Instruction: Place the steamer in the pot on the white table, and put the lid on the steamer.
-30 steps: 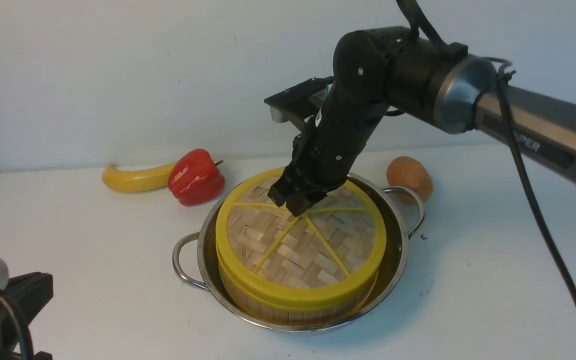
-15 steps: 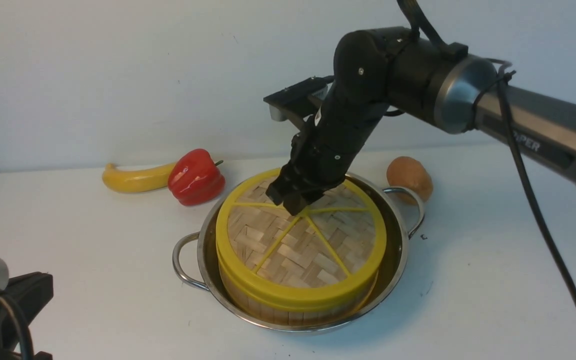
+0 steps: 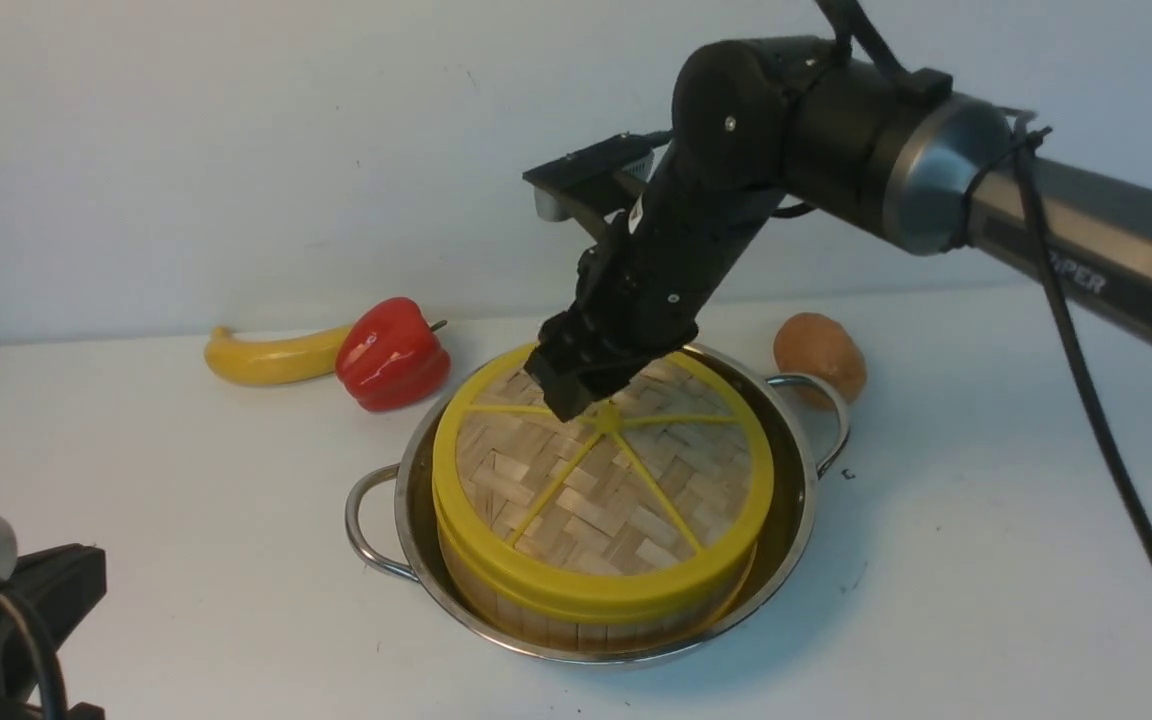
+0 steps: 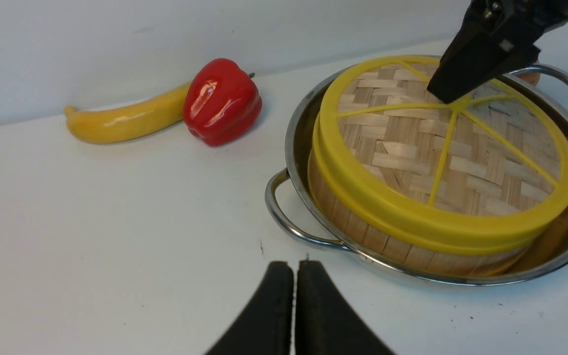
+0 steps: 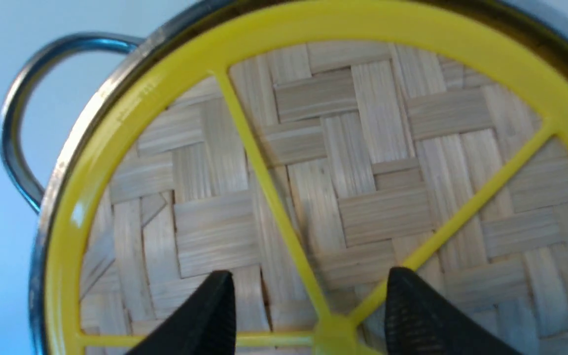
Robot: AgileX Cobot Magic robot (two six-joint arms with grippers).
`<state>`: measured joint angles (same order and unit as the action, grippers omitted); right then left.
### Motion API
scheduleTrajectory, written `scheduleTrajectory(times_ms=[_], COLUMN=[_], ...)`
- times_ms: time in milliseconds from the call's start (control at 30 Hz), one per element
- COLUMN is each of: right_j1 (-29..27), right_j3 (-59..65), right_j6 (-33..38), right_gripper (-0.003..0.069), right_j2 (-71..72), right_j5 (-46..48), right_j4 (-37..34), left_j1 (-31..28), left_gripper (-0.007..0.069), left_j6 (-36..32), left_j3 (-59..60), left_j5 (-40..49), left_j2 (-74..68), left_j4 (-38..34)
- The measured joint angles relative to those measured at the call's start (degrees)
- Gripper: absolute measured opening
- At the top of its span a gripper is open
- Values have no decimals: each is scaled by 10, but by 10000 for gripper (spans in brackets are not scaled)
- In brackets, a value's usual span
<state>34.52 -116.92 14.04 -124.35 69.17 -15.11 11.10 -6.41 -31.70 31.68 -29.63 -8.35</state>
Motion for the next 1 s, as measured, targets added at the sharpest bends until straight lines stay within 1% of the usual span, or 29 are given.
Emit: scheduleTrajectory(times_ms=[200,300,367,400,467,500,567,600,633,667,700,733,833,933,1000], right_j1=[0,0,0,0,0,0,0,0,0,0,0,0,0,0,0], right_j3=[0,0,0,0,15,24,60,64,100,129,169,205,307,435,522], right_j6=[-11,-12,-17,-18,-36,-39,-52,-53,-58,-62,-67,-70,-82,-118,-158], right_gripper=[413,396,344,339,244,221,133,125,73,39,10,-1,-6,-6,-5], right_j2=[99,152,227,227,306,329,386,391,428,453,486,504,559,626,675], right_j5=[9,10,10,10,8,8,7,7,7,8,8,8,-3,-67,-121], right_j4=[44,62,105,109,171,191,238,242,270,286,301,311,326,344,364], left_j1=[0,0,0,0,0,0,0,0,0,0,0,0,0,-2,-12], left_gripper=[-1,-1,-1,-1,-1,-1,-1,-1,-1,-1,-1,-1,-1,-1,-1], left_j6=[-2,-2,-2,-2,-2,-2,-1,0,2,6,14,21,64,106,128], left_j3=[0,0,0,0,0,0,1,1,8,17,30,41,80,127,149], left_j5=[-20,-35,-56,-58,-71,-75,-79,-81,-96,-116,-136,-156,-212,-264,-285], left_j2=[0,0,-4,-4,-16,-22,-36,-37,-41,-44,-46,-46,-46,-46,-43], left_j4=[6,19,49,51,76,83,90,90,94,95,97,97,97,99,99])
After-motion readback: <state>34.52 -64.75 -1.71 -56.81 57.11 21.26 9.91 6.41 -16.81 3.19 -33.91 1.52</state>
